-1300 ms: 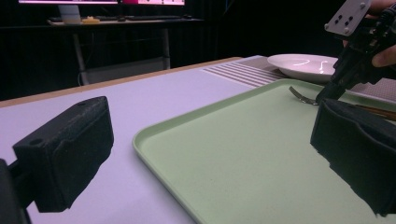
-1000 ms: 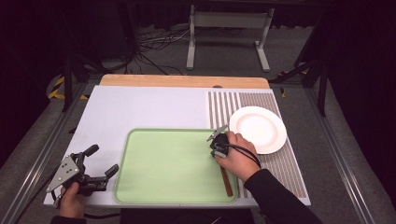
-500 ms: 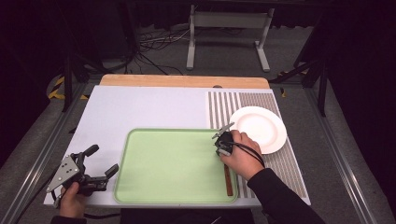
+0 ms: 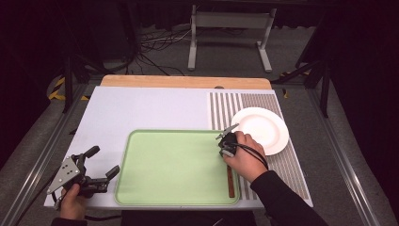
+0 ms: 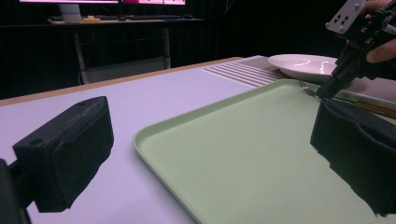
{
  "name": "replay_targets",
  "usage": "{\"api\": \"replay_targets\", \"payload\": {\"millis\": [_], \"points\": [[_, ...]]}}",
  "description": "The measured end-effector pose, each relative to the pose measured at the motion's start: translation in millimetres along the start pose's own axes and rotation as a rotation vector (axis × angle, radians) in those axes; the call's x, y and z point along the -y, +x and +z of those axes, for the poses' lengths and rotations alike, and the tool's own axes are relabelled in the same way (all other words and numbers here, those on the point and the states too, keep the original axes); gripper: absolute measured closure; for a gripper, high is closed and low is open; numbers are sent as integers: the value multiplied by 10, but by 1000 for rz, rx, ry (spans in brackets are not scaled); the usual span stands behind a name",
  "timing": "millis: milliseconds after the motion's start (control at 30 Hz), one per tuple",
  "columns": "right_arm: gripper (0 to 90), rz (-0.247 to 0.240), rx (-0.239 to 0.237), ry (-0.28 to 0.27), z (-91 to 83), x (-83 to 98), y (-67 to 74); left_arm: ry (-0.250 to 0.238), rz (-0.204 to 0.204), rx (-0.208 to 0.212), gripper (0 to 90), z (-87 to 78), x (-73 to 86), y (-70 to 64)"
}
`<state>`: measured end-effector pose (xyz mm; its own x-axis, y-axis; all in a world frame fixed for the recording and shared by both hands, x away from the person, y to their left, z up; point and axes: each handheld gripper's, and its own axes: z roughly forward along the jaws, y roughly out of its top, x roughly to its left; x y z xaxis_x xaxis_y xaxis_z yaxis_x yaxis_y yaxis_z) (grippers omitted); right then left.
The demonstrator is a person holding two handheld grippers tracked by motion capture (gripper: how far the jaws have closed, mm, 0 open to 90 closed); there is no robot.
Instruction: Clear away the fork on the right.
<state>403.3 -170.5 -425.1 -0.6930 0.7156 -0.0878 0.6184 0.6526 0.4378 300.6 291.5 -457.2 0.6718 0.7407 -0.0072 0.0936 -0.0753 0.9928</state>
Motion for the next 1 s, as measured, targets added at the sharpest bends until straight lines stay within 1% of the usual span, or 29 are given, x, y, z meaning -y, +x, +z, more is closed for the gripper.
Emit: {"api": "replay_targets", "payload": {"millis": [133, 167, 200, 233, 267, 300, 333, 433, 467, 500, 533, 567, 633, 667, 733, 767, 833, 867, 900, 933, 1000], "points": [[820, -1, -8, -44, -79, -9, 9, 0, 0, 0, 1, 1, 1, 1], [820, -1, -8, -44, -79, -9, 9, 0, 0, 0, 1, 1, 1, 1], [737, 1, -17, -81, -131, -16, 17, 1, 0, 0, 1, 0, 0, 1], [688, 6, -25, -96, -147, -17, 18, 1, 0, -1, 0, -1, -1, -1], [620, 14, -36, -122, -168, -19, 21, -1, 2, 0, 1, -2, -3, -1], [620, 14, -36, -122, -168, -19, 21, -1, 2, 0, 1, -2, -3, -1], [477, -3, -47, -180, -222, -32, 28, -1, 1, -1, 1, -3, -2, -2], [338, -29, -54, -227, -294, -44, 45, 0, 0, -1, 1, -1, -1, -2], [299, -36, -57, -253, -317, -43, 49, -4, 1, -2, 1, 1, -3, -3], [299, -36, -57, -253, -317, -43, 49, -4, 1, -2, 1, 1, -3, -3], [270, -43, -53, -272, -346, -38, 52, -3, 0, -2, 1, 1, -3, -6], [219, -55, -38, -289, -393, -21, 44, -1, 0, -1, 1, 1, -1, -6], [204, -63, -34, -296, -402, -17, 41, -2, 0, -1, 1, 0, 0, -5], [184, -91, -28, -315, -420, -6, 27, -1, 0, -1, 1, -3, -2, -2], [161, -109, -21, -338, -458, 27, 9, -3, 2, -2, 1, -4, -2, -4], [156, -113, -29, -357, -486, 55, -3, -3, 2, -2, 1, -3, -2, -3], [145, -107, -40, -387, -524, 97, -20, -4, 1, -1, 1, 0, -2, -4], [145, -107, -40, -387, -524, 97, -20, -4, 1, -1, 1, 0, -2, -4], [138, -110, -42, -425, -571, 148, -43, -3, 0, -1, 1, 0, -2, -7], [138, -110, -42, -425, -571, 148, -43, -3, 0, -1, 1, 0, -2, -8], [127, -105, -33, -466, -613, 208, -65, -4, 0, -3, 1, -1, -2, -8]]}}
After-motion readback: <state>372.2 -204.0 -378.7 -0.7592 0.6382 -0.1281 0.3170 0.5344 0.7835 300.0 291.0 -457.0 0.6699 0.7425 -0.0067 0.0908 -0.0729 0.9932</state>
